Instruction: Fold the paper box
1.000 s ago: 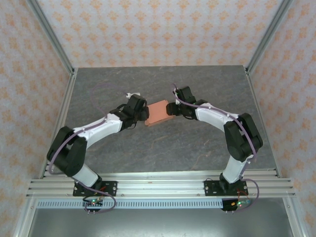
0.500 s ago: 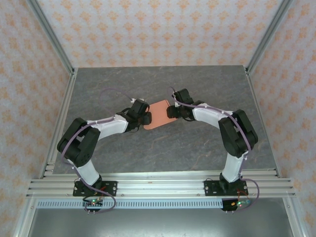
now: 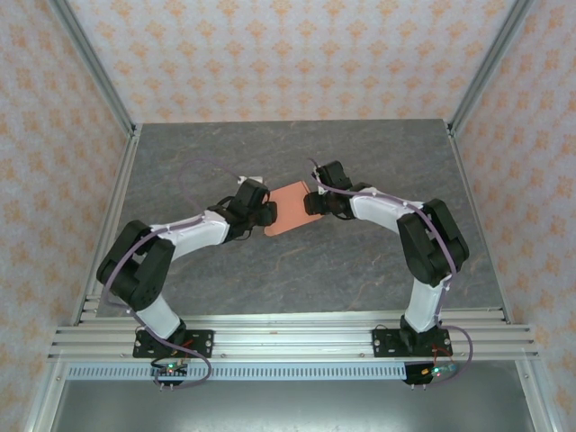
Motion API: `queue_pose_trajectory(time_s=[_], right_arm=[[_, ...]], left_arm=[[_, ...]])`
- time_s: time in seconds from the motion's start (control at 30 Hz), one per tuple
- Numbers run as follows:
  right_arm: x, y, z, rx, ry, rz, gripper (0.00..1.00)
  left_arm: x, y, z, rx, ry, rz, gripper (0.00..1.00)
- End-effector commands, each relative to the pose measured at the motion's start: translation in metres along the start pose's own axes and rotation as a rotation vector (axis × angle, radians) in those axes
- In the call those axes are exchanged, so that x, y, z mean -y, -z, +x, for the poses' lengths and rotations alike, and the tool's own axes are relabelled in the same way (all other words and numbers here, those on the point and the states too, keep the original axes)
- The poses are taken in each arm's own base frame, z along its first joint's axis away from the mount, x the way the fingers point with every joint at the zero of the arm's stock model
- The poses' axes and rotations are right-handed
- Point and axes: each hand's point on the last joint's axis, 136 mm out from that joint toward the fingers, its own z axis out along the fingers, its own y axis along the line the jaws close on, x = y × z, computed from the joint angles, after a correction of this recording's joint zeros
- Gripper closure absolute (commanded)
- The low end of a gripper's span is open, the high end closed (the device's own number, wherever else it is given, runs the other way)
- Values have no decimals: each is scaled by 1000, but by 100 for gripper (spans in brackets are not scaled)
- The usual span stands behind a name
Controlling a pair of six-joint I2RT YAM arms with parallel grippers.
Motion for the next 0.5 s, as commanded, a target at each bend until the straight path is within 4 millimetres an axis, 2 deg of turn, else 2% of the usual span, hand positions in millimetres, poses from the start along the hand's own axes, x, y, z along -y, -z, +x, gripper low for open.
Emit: queue_pose_trajectory(time_s=[0.0,0.13,0.3,0.47], right_arm=[[-8,25,-23,54,16,-15,45],[-8,48,-24,87,15,-23,45],[-2,71,7,70,2,-22,44],[-34,78,48,35,-121,-208,43]], left_arm=[[-5,19,-24,60,-37,-38,39],[-4,23,-35,63,-68,-44,37],[-6,13,-38,-3,-75,-19,36],[-2,-3,-51,-77,-87,46,36]])
